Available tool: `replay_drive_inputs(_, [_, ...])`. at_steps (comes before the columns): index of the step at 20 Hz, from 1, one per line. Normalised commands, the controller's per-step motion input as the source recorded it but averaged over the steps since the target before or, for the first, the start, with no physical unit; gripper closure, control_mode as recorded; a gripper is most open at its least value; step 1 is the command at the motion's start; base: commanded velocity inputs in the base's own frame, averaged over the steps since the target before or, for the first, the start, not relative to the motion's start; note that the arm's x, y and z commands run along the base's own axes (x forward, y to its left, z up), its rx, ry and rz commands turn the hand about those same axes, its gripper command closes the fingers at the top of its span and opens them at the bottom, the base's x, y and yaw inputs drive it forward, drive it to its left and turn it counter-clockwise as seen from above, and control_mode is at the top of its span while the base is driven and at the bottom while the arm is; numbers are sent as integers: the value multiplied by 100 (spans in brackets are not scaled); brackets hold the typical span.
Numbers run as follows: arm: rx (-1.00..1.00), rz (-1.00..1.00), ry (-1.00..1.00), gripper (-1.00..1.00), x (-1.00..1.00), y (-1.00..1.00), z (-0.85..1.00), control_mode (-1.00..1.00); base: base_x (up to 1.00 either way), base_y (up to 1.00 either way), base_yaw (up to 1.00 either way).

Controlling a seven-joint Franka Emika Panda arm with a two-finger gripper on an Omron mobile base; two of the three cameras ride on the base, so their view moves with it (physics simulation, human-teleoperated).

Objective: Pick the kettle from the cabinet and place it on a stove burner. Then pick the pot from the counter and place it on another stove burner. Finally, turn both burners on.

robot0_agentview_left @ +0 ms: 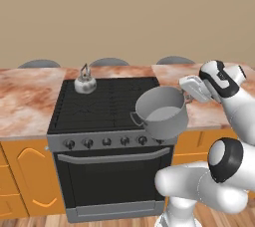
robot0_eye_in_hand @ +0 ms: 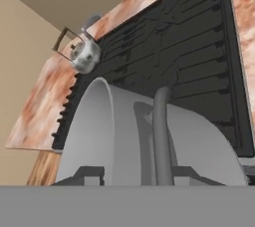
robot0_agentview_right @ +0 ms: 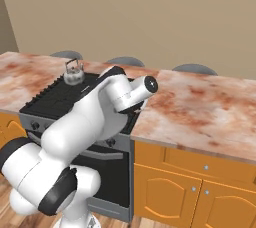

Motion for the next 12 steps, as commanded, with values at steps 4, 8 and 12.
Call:
replay_drive_inputs(4, [0,0,-2,100,25,35,17,-100,0,0,0])
replay_drive_inputs(8, [0,0,-1,100,30,42,14,-100,0,0,0])
replay_drive_inputs(12, [0,0,0,100,38,51,8,-100,0,0,0])
